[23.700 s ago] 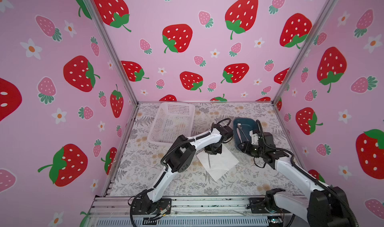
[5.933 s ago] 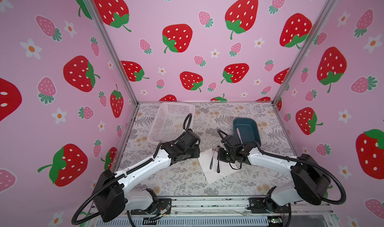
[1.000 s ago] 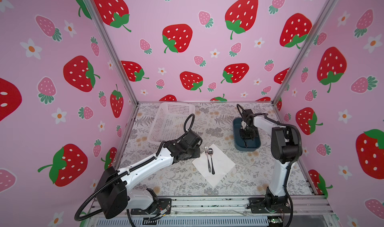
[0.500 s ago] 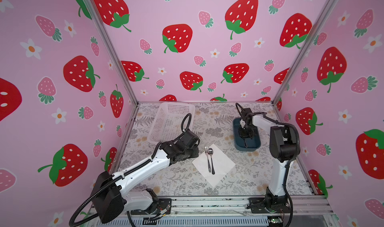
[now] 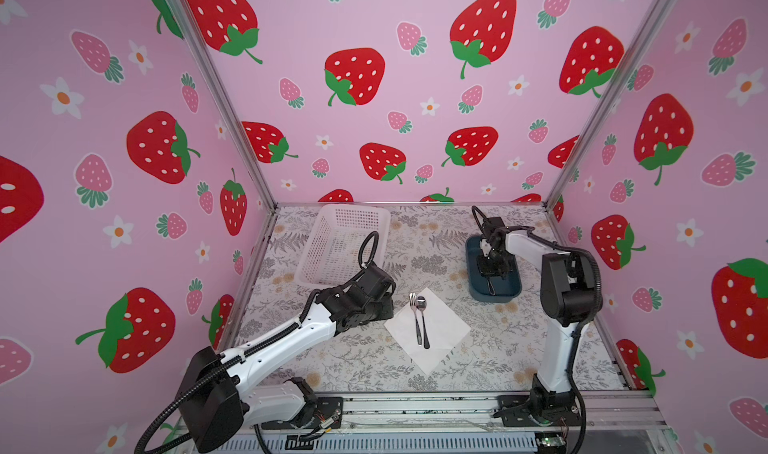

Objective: Place the utensils on the paper napkin and roll it up
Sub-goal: 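Lift the knife with the right gripper and carry it toward the napkin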

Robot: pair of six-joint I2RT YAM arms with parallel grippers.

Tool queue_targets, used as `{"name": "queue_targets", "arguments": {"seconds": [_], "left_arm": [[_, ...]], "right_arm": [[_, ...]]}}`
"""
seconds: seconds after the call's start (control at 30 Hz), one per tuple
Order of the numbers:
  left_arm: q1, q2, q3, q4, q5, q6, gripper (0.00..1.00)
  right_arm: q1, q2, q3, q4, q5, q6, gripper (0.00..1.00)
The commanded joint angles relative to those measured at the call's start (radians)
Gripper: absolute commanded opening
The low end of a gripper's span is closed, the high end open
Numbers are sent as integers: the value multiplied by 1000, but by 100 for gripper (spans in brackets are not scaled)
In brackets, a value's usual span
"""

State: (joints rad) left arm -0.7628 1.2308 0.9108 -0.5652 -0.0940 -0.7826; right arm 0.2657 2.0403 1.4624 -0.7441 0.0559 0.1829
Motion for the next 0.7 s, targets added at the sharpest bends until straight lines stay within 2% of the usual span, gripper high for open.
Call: {"name": "queue_targets", "arguments": {"seconds": [0.0, 0.2, 0.67], "left_arm": [[6, -19, 9, -1, -7, -4, 31], [7, -22, 3, 5, 2, -10, 32], [8, -27, -6, 15, 16, -12, 33]], "right_arm": [[1, -33, -22, -7, -8, 4, 8], [1, -111, -29, -12, -19, 16, 8], [-2, -177, -24, -32, -42, 22, 9]]}}
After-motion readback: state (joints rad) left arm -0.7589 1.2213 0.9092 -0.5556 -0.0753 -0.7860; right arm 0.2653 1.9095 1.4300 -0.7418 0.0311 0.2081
